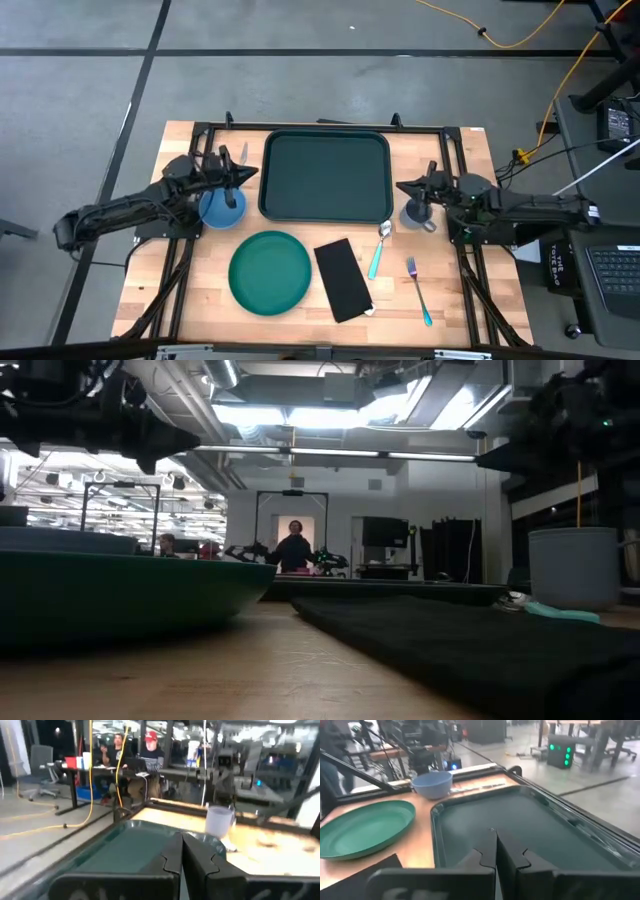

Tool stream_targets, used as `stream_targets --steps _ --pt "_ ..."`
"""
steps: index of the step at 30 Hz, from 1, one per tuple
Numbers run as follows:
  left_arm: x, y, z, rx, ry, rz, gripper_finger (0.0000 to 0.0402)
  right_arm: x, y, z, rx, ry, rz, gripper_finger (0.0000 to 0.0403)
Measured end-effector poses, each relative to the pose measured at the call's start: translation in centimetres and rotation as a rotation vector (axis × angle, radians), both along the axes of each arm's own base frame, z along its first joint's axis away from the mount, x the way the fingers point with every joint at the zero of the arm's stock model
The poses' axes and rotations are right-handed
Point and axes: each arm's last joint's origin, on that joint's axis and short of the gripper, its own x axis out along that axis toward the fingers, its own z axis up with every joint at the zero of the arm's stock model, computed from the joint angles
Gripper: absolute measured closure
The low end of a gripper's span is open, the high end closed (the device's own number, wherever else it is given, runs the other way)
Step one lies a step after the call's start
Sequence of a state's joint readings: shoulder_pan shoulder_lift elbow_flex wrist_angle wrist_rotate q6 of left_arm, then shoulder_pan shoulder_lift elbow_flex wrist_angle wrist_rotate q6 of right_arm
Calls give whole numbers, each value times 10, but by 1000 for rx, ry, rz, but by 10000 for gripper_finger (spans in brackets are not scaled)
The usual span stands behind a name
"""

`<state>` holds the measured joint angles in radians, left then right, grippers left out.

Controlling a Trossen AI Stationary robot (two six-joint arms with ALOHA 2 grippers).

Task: Set up tray
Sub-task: Put the gray cup on the black tray

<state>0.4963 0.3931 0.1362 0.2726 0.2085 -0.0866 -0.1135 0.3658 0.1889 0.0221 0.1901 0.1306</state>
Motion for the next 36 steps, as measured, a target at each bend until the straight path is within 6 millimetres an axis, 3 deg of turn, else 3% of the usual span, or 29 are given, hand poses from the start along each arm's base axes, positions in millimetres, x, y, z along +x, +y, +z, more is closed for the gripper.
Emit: stream_targets --steps 4,9,13,19,27,36 --pt "8 3 9 124 14 -3 398 13 -2 20 2 25 -1 401" --pt "14 6 17 115 13 -10 398 34 -4 44 -27 67 0 399" --pt "15 6 16 40 7 -14 398 51 -7 44 -80 126 -20 392" --pt "17 2 16 92 11 -112 399 69 -9 40 -104 97 -12 391" --pt "33 -10 26 71 58 -154 400 61 1 40 -49 135 56 397" --pt "71 -17 38 111 185 -114 399 53 14 74 148 454 -40 396"
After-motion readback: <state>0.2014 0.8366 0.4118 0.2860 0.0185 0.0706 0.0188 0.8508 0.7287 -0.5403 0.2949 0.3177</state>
